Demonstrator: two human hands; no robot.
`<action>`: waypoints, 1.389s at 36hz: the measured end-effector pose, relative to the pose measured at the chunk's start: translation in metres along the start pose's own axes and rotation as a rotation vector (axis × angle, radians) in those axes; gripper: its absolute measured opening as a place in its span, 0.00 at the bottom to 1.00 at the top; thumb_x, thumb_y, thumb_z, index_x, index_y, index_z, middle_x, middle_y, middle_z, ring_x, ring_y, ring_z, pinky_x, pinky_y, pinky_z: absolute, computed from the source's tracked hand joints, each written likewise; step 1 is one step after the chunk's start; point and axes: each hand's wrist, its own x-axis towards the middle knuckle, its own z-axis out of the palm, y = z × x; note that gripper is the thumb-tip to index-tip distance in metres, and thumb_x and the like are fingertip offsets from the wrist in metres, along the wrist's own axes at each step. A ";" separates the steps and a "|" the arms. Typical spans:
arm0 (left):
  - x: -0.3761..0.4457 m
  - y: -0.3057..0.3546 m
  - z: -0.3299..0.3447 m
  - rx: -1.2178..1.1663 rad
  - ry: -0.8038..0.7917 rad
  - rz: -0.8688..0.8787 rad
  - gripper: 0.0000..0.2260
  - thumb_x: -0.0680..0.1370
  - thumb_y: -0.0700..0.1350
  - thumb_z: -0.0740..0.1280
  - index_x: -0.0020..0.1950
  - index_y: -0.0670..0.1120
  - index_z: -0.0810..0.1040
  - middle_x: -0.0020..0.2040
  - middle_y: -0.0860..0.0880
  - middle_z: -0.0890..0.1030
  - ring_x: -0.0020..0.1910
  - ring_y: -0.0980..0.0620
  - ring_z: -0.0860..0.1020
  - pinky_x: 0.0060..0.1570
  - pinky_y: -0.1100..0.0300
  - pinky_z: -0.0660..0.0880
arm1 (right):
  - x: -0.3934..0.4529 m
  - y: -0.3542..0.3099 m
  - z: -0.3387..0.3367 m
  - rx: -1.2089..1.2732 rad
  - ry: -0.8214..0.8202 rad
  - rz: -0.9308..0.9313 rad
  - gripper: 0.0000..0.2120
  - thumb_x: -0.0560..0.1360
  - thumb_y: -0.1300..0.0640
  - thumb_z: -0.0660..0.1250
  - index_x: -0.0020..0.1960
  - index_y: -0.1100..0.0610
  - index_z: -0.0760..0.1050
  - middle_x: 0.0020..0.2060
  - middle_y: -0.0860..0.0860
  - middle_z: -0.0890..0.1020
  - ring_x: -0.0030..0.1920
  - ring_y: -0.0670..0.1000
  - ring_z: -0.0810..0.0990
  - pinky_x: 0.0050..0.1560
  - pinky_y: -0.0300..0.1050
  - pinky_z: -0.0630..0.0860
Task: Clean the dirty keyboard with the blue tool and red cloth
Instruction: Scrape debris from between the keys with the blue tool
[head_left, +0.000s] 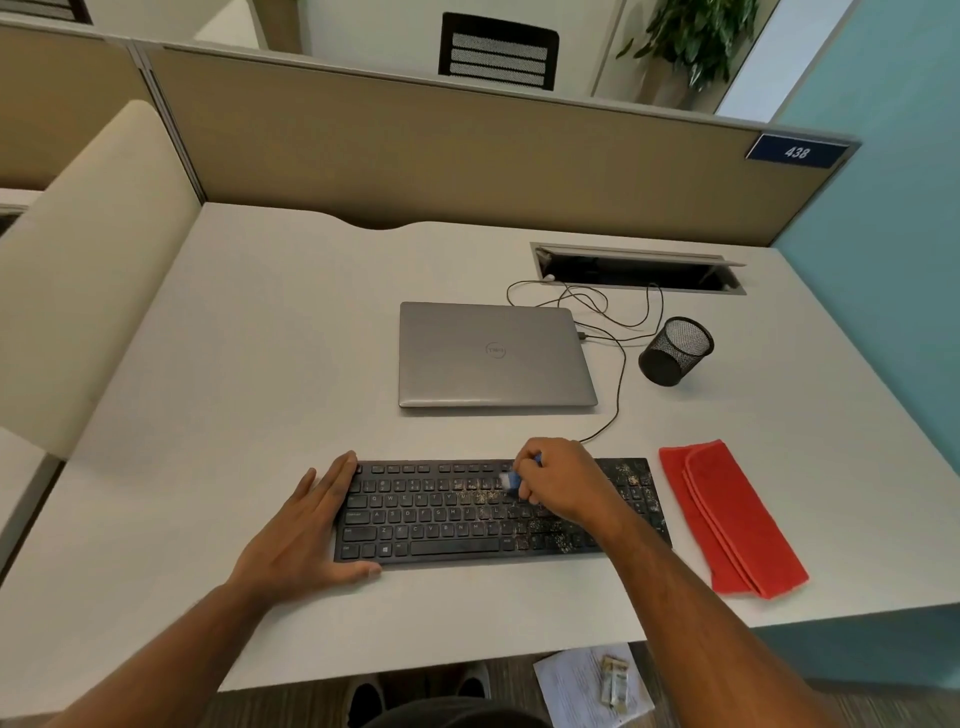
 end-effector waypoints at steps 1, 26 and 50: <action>0.000 -0.001 0.000 -0.001 -0.001 -0.003 0.62 0.66 0.81 0.65 0.82 0.55 0.31 0.83 0.59 0.37 0.81 0.54 0.38 0.77 0.62 0.34 | 0.000 0.000 0.001 -0.011 0.028 -0.008 0.09 0.81 0.56 0.60 0.48 0.51 0.80 0.39 0.48 0.85 0.41 0.48 0.84 0.50 0.53 0.83; -0.001 0.006 -0.005 0.024 -0.010 0.021 0.60 0.68 0.76 0.70 0.82 0.53 0.33 0.81 0.59 0.36 0.76 0.65 0.33 0.69 0.74 0.26 | 0.004 -0.004 0.009 -0.004 -0.062 -0.016 0.10 0.82 0.59 0.60 0.49 0.55 0.81 0.37 0.49 0.85 0.38 0.46 0.84 0.47 0.48 0.83; 0.001 -0.005 0.002 0.031 0.022 0.056 0.61 0.67 0.82 0.63 0.82 0.52 0.32 0.83 0.57 0.36 0.81 0.60 0.37 0.78 0.64 0.32 | 0.002 -0.015 0.009 -0.126 -0.142 -0.049 0.12 0.81 0.59 0.57 0.49 0.54 0.80 0.38 0.49 0.85 0.38 0.46 0.84 0.51 0.52 0.83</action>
